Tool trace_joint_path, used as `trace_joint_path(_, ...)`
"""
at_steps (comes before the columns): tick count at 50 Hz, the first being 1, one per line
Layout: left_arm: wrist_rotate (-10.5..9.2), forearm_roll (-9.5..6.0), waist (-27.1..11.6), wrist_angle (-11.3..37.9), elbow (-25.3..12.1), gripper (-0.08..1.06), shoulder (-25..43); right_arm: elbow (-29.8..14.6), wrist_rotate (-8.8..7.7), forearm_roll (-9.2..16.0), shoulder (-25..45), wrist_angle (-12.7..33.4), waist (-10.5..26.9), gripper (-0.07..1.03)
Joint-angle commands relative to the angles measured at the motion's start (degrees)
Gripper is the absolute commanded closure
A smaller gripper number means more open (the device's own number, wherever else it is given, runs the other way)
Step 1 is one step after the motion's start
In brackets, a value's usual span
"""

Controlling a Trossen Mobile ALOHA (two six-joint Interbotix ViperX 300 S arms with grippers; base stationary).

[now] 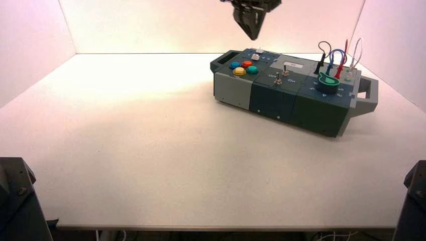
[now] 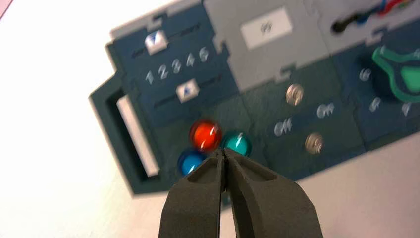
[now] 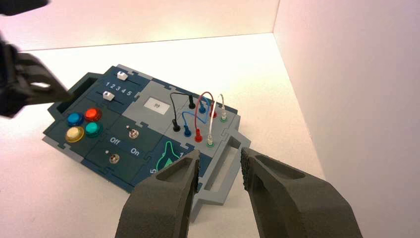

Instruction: Move the bottom slider to position 2.

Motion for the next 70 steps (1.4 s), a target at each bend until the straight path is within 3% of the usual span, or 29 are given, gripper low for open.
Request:
trace_joint_path(1, -0.26, -1.23, -0.35, 0.53, -5.01, 1.00, 0.97, -0.88, 0.09, 0.26, 0.53, -0.53, 0.18, 0.51)
trace_joint_path(27, -0.79, -1.14, -0.70, 10.63, -22.94, 1.00, 13.45, -0.97, 0.18, 0.35, 0.53, -0.53, 0.18, 0.51)
trace_joint_path(41, -0.79, -0.18, -0.70, 14.06, -30.06, 1.01, 18.37, -0.97, 0.18, 0.35, 0.44, -0.53, 0.26, 0.51)
trace_joint_path(70, -0.88, 0.62, 1.85, 14.85, -31.73, 1.01, 21.01, -0.88, 0.18, 0.35, 0.26, -0.53, 0.18, 0.51)
